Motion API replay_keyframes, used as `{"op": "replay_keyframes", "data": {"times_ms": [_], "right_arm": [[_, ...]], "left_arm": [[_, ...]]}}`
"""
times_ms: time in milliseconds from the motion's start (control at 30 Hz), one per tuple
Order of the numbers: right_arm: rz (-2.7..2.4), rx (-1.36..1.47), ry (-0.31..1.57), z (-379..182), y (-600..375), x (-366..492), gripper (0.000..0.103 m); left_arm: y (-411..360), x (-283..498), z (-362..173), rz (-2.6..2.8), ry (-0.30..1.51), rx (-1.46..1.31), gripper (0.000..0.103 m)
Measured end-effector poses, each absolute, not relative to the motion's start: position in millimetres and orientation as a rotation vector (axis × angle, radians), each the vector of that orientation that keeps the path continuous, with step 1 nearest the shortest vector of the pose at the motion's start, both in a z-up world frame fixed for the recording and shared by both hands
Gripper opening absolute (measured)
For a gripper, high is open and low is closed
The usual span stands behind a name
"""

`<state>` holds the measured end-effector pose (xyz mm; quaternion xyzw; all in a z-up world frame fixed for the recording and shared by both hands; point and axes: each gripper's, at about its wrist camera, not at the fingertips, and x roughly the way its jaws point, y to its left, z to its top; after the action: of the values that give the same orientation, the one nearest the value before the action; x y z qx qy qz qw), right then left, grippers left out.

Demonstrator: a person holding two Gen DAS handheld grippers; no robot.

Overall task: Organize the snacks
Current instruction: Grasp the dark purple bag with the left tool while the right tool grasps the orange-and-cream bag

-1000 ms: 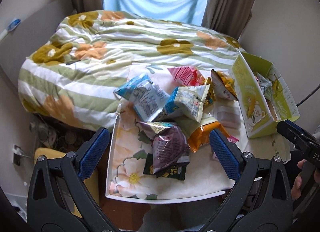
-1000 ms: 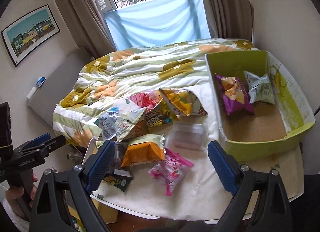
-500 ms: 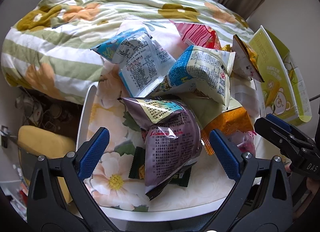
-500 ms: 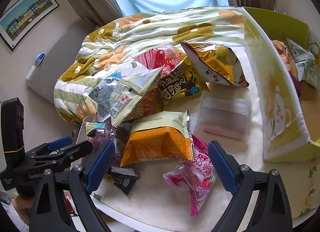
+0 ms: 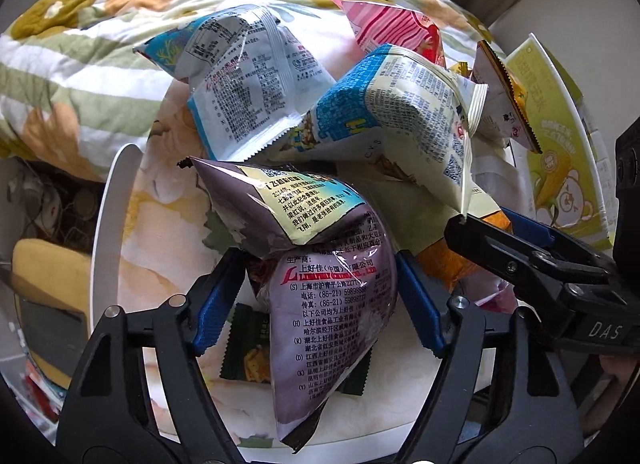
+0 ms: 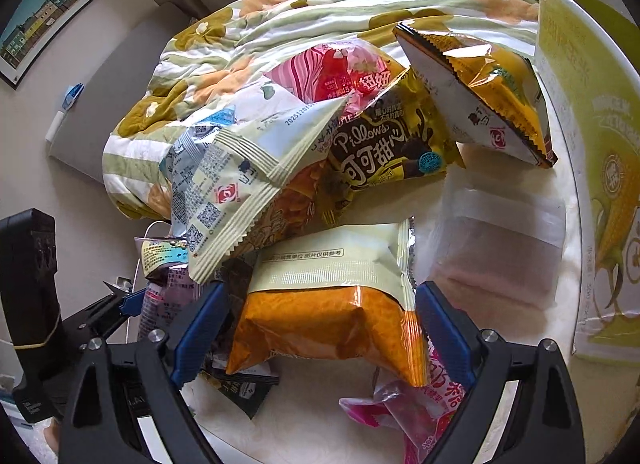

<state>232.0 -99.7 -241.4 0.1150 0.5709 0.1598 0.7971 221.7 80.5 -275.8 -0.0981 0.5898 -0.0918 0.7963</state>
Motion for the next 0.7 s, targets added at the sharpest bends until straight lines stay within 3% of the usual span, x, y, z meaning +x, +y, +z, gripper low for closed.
{"op": "replay_keyframes", "data": {"times_ms": [267,700], "right_arm": [[0.35,0.199,1.274,-255.2,-92.1,241.9,0.093],[0.358,0.185,1.331,-271.7,-79.7,248.7,0.093]], "left_arm": [[84.2,216.7,-273.5,-0.202,1.275,-0.215,0.058],[90.3,200.8,-258.3,-0.204,1.236,-0.163,0.054]]}}
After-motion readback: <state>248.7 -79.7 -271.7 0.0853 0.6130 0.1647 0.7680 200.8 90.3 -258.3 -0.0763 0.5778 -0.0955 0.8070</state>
